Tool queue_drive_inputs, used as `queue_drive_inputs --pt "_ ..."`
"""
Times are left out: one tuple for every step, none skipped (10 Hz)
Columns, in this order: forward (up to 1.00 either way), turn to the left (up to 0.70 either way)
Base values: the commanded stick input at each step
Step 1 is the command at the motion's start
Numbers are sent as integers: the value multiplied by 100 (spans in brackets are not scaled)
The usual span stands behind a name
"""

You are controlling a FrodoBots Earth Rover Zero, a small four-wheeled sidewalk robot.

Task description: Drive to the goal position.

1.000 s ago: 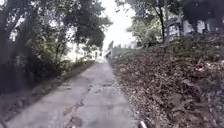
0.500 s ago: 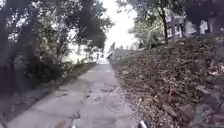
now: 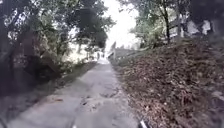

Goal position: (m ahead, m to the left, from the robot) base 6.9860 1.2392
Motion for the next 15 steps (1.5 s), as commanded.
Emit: queue_drive_inputs --pt "50 0" --pt "50 0" --pt "50 0" --pt "50 0" --pt "50 0" --pt "50 0" --pt "50 0" --pt "50 0" --pt "50 0" --pt "50 0" --pt "50 0" --pt "50 0" --pt "50 0" --pt "50 0" --pt "50 0"
